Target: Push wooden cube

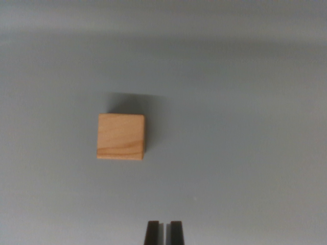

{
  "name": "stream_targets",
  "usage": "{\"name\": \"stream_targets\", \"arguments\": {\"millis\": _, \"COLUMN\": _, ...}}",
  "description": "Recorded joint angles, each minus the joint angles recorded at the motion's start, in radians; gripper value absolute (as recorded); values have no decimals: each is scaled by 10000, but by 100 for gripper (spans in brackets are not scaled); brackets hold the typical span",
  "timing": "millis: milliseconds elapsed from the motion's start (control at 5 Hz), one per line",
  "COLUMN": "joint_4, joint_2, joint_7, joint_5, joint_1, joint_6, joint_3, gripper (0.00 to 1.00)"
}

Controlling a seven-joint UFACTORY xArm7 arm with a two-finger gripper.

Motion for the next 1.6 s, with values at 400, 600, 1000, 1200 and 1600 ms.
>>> {"name": "stream_targets", "arguments": {"millis": 400, "joint_4": -340, "joint_2": 174, "joint_7": 114, "joint_5": -28, "joint_1": 47, "joint_6": -481, "joint_3": 44, "gripper": 0}}
{"name": "stream_targets", "arguments": {"millis": 600, "joint_4": -664, "joint_2": 340, "joint_7": 223, "joint_5": -56, "joint_1": 92, "joint_6": -939, "joint_3": 86, "gripper": 0}}
{"name": "stream_targets", "arguments": {"millis": 1000, "joint_4": -996, "joint_2": 510, "joint_7": 335, "joint_5": -83, "joint_1": 138, "joint_6": -1408, "joint_3": 128, "gripper": 0}}
{"name": "stream_targets", "arguments": {"millis": 1200, "joint_4": -996, "joint_2": 510, "joint_7": 335, "joint_5": -83, "joint_1": 138, "joint_6": -1408, "joint_3": 128, "gripper": 0}}
{"name": "stream_targets", "arguments": {"millis": 1600, "joint_4": -1317, "joint_2": 675, "joint_7": 443, "joint_5": -110, "joint_1": 183, "joint_6": -1862, "joint_3": 170, "gripper": 0}}
